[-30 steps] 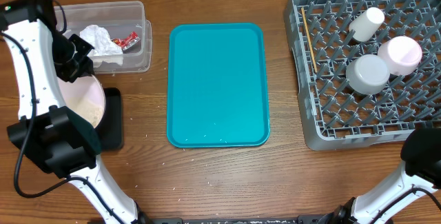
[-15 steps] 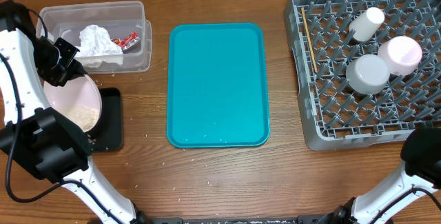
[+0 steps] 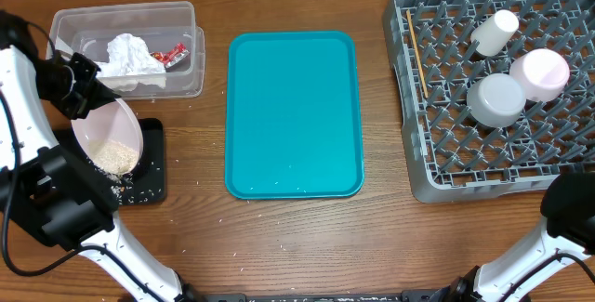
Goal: Sort waste into correct bins and load items into the dishwasher
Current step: 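Tilt the plate with the left gripper to dump rice onto the black tray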
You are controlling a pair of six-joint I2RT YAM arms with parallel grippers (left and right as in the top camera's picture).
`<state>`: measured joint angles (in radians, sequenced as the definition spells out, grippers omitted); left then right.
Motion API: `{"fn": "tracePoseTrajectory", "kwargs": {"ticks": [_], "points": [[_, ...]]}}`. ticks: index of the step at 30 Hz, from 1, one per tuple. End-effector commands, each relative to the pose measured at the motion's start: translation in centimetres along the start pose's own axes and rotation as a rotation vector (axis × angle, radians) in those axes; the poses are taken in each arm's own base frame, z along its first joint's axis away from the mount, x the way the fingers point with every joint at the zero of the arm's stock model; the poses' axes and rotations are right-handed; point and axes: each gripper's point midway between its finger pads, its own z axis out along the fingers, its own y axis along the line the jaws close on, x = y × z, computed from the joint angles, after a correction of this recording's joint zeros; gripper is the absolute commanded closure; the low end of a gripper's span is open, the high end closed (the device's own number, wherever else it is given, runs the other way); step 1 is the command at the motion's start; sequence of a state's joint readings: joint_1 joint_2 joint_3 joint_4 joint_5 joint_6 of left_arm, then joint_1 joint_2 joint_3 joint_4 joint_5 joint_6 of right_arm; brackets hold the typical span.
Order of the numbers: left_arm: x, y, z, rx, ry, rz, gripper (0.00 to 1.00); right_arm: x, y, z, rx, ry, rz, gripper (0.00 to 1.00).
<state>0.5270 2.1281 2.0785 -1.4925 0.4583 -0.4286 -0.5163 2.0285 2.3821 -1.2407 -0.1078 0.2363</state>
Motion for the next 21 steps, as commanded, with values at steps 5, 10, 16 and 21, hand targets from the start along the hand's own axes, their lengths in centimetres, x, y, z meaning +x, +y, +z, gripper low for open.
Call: {"fn": "tracePoseTrajectory", "kwargs": {"ticks": [5,10,16,21], "points": [[0.7,-0.3,-1.1,0.178,0.064,0.019,0.96,-0.4,0.2,-0.5,-0.01,-0.017,0.006,0.0],[0.7,0.5,-1.4,0.182,0.075,-0.002,0.96,-0.4,0.2,-0.5,-0.01,-0.017,0.005,0.0],[1.5,-0.5,-1.9,0.263,0.105,0.058,0.96,-0.4,0.2,-0.5,-0.01,-0.016,0.006,0.0],[0.8,-0.2,-2.7,0.31,0.092,0.051,0.96,-0.4,0.2,-0.5,-0.01,-0.017,0.006,0.0]]}}
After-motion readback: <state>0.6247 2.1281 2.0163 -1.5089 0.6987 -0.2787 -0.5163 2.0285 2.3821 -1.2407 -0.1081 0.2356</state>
